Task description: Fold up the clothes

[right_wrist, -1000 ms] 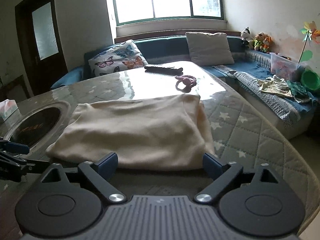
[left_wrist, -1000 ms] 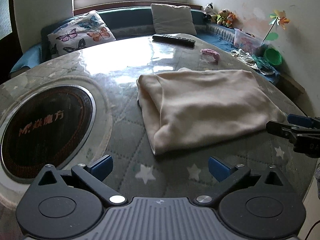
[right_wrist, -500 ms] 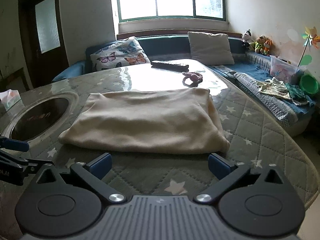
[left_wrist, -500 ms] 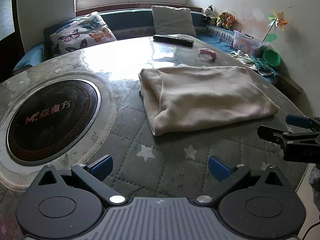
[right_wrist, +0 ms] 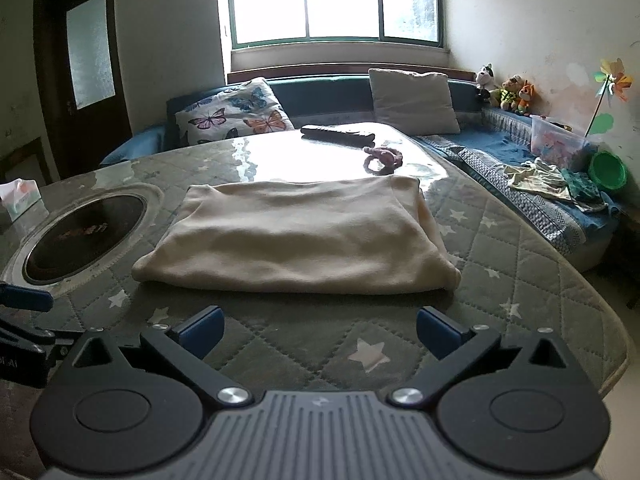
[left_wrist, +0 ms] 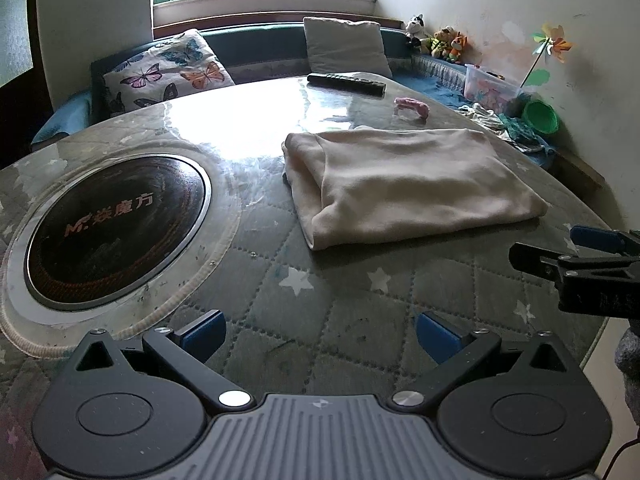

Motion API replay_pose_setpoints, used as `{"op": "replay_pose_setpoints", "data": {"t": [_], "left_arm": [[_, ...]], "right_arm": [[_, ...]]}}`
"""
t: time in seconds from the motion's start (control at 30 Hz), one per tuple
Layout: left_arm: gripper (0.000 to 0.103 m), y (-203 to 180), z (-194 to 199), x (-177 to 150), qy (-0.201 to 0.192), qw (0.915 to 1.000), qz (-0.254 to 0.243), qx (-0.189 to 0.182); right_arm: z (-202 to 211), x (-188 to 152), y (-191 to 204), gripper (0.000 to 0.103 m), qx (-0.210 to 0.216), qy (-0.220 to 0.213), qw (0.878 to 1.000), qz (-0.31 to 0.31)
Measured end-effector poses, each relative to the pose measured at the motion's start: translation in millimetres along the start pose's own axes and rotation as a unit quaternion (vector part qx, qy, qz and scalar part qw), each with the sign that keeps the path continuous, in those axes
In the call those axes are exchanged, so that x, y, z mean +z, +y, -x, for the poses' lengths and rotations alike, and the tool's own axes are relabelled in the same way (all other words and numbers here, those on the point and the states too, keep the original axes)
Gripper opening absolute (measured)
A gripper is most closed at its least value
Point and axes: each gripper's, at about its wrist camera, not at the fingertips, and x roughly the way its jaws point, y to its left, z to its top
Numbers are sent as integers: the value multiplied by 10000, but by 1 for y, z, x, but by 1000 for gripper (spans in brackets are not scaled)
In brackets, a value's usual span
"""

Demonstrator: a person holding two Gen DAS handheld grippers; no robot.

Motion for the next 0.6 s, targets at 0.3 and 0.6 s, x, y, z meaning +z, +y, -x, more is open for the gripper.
{"op": "replay_pose_setpoints", "data": {"t": [0.3, 0.6], "left_arm": [[103, -4, 13, -5, -177, 9998, -80, 69], [103, -6, 20, -15, -228, 9996, -135, 89]], "right_arm": [[11, -6, 1, 103, -51, -83, 9999, -112], [21, -14, 5, 103, -53, -134, 9997, -202]]}}
